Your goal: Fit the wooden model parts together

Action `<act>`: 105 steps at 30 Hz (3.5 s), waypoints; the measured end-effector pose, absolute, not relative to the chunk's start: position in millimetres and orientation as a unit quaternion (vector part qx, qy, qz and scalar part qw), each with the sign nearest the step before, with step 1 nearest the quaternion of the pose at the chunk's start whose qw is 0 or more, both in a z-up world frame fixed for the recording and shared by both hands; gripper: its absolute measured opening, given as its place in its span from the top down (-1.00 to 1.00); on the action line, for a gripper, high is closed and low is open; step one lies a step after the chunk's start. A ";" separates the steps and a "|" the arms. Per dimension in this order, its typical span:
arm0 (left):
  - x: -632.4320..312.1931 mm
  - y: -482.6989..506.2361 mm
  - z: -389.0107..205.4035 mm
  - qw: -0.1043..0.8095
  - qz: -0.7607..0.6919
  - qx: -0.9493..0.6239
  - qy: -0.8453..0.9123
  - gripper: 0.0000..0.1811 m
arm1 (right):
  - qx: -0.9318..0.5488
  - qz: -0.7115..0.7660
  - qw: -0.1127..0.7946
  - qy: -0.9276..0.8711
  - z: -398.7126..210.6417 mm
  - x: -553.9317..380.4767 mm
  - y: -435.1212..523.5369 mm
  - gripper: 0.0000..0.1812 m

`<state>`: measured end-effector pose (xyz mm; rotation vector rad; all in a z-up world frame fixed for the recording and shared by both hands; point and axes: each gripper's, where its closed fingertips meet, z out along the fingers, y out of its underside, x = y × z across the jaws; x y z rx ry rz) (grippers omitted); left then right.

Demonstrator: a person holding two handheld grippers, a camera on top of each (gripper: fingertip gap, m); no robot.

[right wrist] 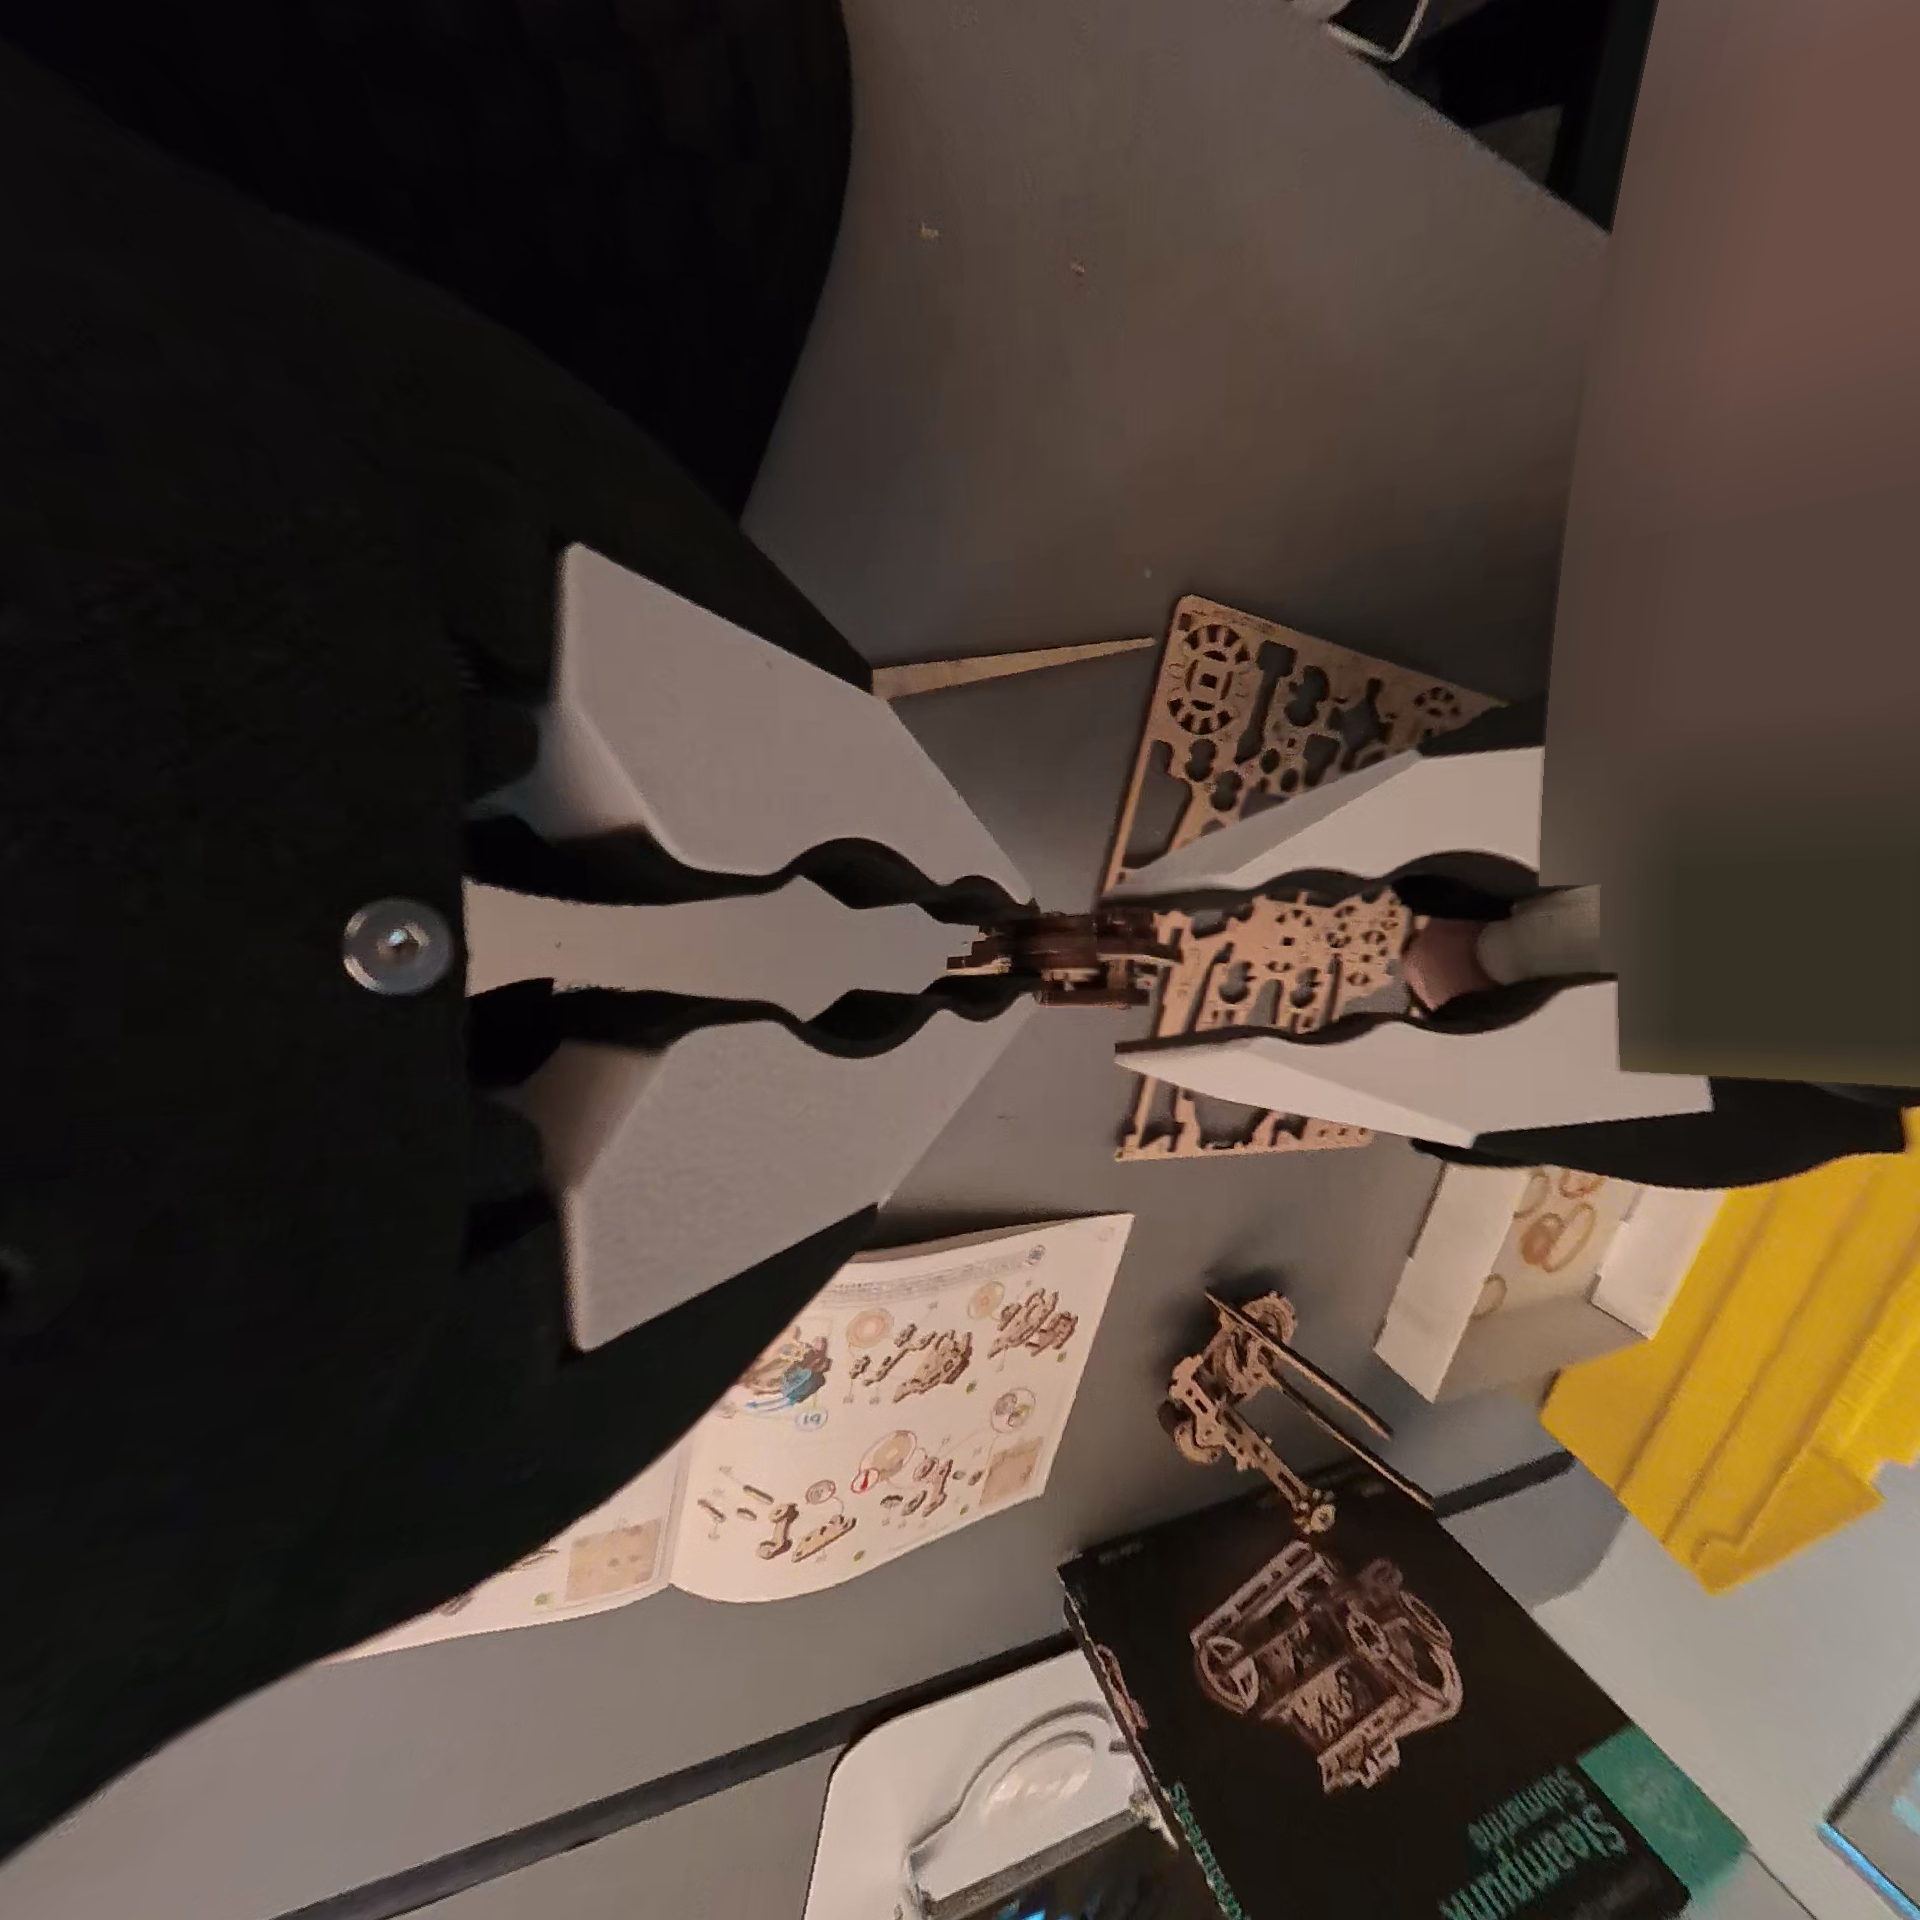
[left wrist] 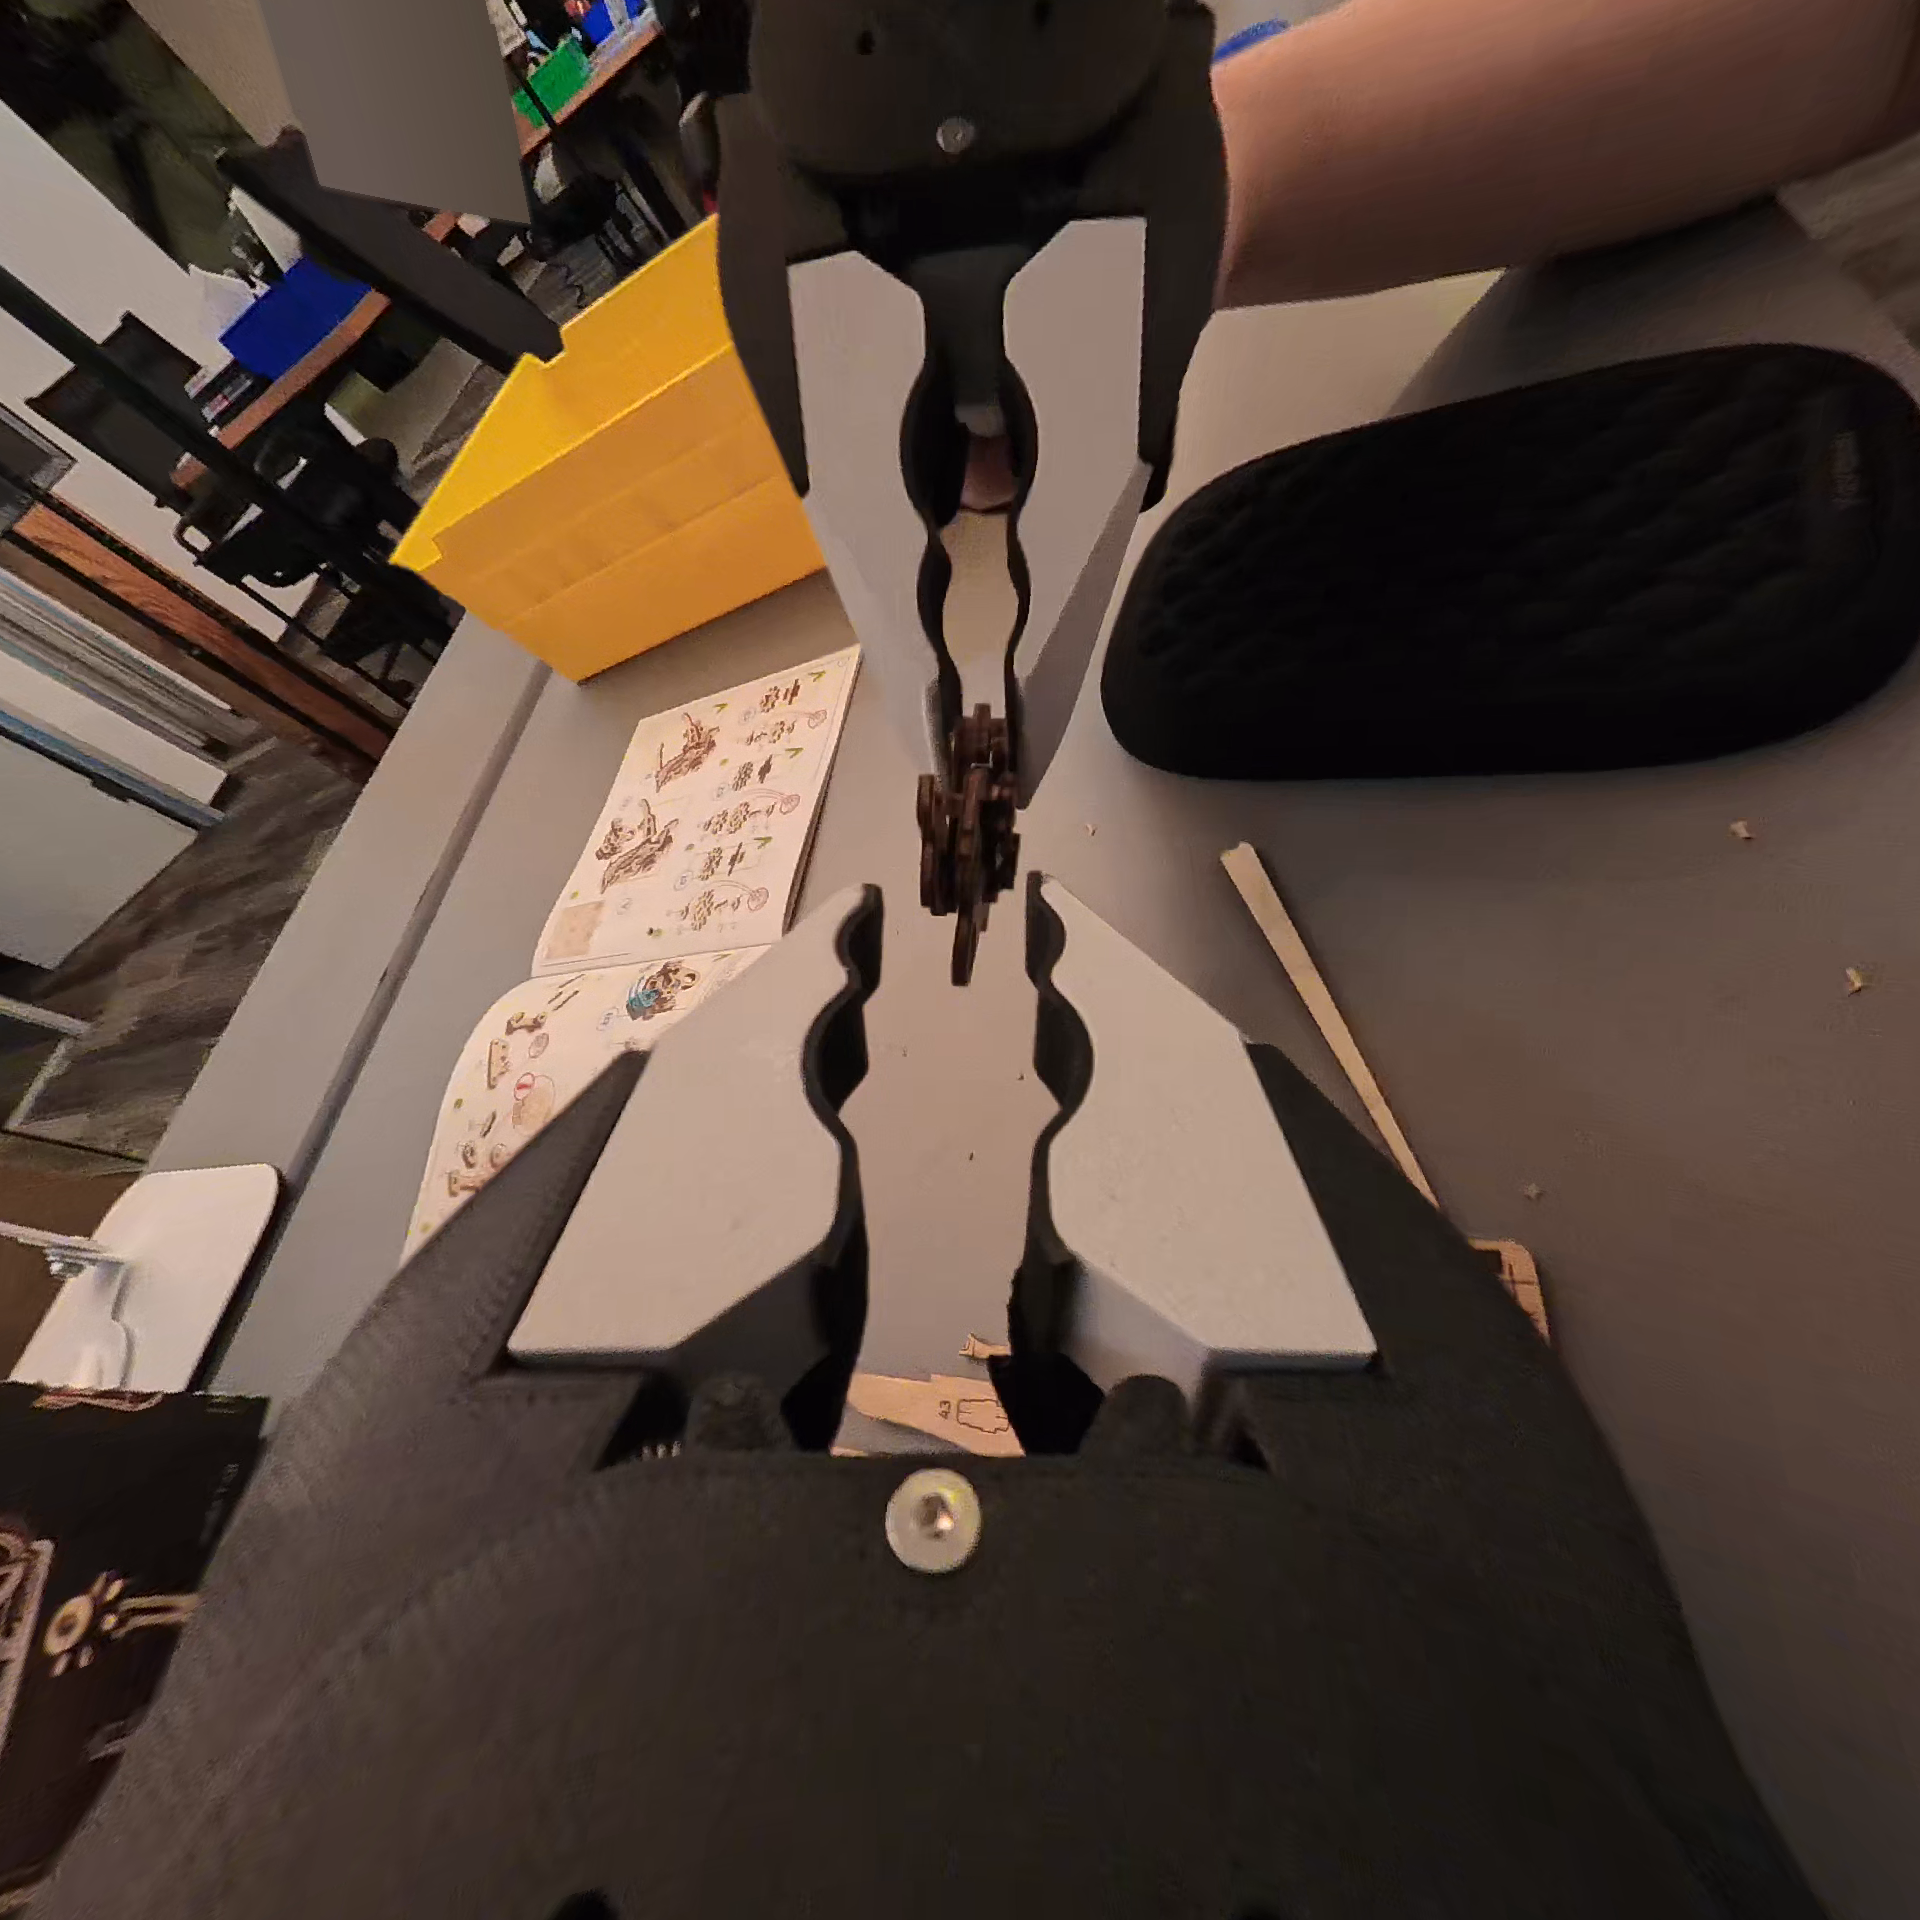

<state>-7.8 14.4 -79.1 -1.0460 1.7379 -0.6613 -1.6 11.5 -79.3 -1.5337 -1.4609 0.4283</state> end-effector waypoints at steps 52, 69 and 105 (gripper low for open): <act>-7.9 14.4 -77.4 0.482 -0.263 -0.432 0.716 0.92 | -0.587 0.125 0.536 -0.594 -59.2 -17.6 7.5 0.83; -11.6 11.0 -81.6 0.443 -0.292 -0.442 0.724 0.91 | -0.608 0.192 0.506 -0.581 -63.3 -20.0 5.1 0.82; -10.3 4.5 -83.3 0.074 -0.614 -0.640 0.455 0.92 | -0.693 0.578 0.302 -0.307 -67.4 -6.8 19.8 0.72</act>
